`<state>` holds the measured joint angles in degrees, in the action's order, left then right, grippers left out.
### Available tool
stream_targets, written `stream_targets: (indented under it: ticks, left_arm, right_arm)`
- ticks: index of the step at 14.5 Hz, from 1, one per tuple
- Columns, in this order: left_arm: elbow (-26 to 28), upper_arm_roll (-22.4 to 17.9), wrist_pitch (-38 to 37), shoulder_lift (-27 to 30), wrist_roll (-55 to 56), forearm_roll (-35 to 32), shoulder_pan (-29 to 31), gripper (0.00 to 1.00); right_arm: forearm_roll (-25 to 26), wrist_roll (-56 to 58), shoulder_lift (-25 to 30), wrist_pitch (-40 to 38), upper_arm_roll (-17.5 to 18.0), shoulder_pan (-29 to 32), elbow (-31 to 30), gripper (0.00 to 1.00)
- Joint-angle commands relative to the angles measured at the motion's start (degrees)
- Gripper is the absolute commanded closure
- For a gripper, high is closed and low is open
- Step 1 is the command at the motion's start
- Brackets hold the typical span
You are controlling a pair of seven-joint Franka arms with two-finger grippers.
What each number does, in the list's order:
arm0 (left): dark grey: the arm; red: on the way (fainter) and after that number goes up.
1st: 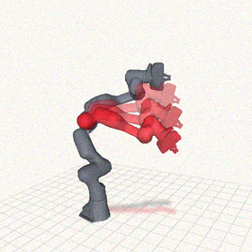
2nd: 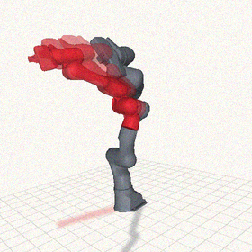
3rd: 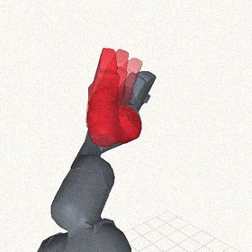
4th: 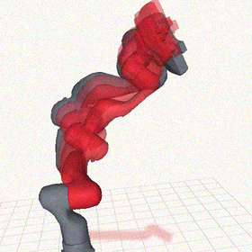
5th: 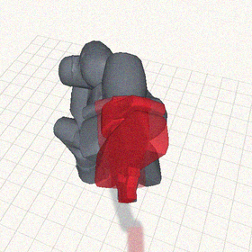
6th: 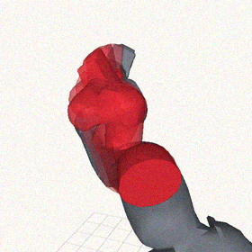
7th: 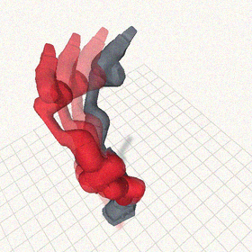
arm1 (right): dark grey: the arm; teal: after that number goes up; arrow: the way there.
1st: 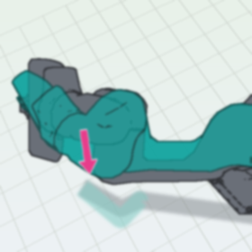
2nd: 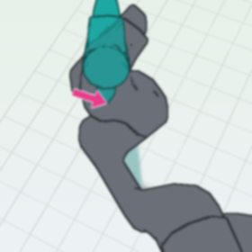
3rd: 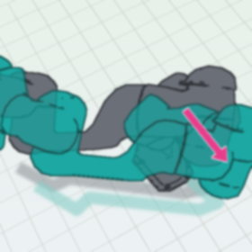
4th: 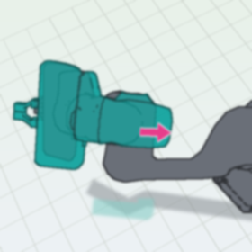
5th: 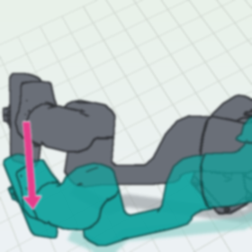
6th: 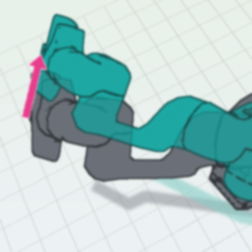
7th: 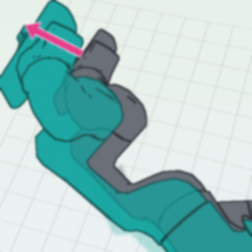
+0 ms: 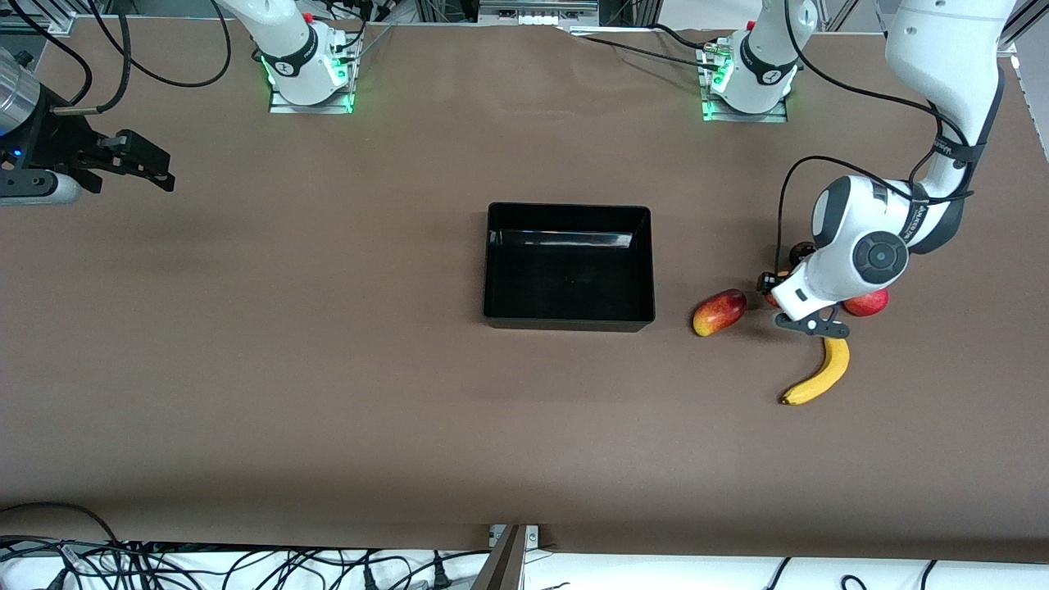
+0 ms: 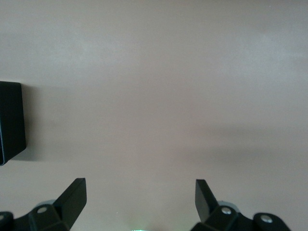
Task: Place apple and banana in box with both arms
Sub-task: 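Lower the left gripper and close it on the red apple, then carry the red apple with the left gripper into the black box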
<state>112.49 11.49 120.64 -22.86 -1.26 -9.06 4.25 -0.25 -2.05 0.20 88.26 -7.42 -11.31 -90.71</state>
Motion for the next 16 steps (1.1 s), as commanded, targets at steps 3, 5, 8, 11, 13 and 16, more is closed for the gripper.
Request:
stream_targets:
  ticks: [3, 5, 8, 11, 13, 16]
  left_arm:
    - [-18.52, 10.04, -17.90, -1.92, 4.58, 1.40, -4.58, 0.98]
    - [-19.07, 9.96, -17.64, -2.63, 9.49, 5.96, -10.11, 0.97]
    - [-19.24, 9.96, -14.40, -6.84, 25.05, 6.60, -16.01, 0.90]
    - [-18.19, 9.96, -8.41, -9.57, 27.96, 6.69, -19.79, 0.91]
    - [-18.19, 9.69, -8.41, -11.76, 33.93, 5.89, -21.64, 0.89]
    - [-16.79, 9.69, -8.41, -12.30, 34.40, 2.65, -21.91, 0.88]
  right_arm:
    - [0.60, -0.23, -0.56, 1.47, 0.83, 0.85, 1.32, 0.00]
    - [0.60, -0.23, -0.56, 2.01, 0.83, 0.85, 1.32, 0.00]
    - [0.60, -0.23, -0.56, 2.53, 0.83, 0.85, 1.32, 0.00]
    - [0.51, -0.32, -0.56, 2.71, 0.83, 0.85, 1.32, 0.00]
    - [0.51, -0.32, -0.47, 2.71, 0.83, 0.77, 1.32, 0.00]
    - [0.43, -0.32, -0.47, 2.62, 0.83, 0.85, 1.32, 0.00]
